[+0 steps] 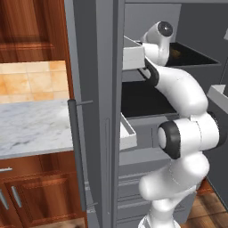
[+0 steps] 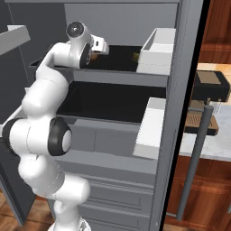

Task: Move the orange and kiwi from the top shelf to the second highest shelf to make space. Then, place the pitcher from the counter on the cleared top shelf.

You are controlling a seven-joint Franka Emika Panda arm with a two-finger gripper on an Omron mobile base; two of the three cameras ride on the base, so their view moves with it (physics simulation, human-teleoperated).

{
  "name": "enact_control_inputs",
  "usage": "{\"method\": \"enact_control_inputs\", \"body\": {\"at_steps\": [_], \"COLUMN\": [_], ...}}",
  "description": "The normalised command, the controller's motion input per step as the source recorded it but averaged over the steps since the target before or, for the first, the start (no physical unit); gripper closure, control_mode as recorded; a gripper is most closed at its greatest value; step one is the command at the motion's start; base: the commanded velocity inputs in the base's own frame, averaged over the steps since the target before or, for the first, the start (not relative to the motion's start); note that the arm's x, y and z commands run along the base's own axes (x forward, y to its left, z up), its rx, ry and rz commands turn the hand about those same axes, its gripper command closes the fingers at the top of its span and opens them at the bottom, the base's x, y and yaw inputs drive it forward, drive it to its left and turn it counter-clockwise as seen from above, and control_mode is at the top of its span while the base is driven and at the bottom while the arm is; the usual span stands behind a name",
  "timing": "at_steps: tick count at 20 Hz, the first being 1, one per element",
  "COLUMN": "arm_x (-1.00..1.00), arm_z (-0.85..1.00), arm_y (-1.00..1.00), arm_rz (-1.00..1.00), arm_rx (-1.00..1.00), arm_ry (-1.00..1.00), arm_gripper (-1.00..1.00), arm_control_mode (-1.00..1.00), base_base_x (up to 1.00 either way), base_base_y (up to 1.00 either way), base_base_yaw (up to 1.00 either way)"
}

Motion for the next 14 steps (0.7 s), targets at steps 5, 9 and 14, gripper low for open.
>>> {"method": "enact_control_inputs", "body": {"at_steps": [5,9,14], "arm_x": [-1.0,-1.0,-1.0], "arm_z": [0.25,0.2,-0.07], "arm_y": [-0.09,-0.14,-0.05], "arm_rz": [0.0,0.0,0.0], "arm_rx": [0.0,0.0,0.0], "arm_ry": [0.01,0.13,0.15], "arm_gripper": [1.0,1.0,1.0], "arm_control_mode": [-1.0,-1.0,-1.0], "base_base_x": [0.0,0.0,0.0], "base_base_y": [0.0,0.0,0.0], "base_base_yaw": [0.0,0.0,0.0]}}
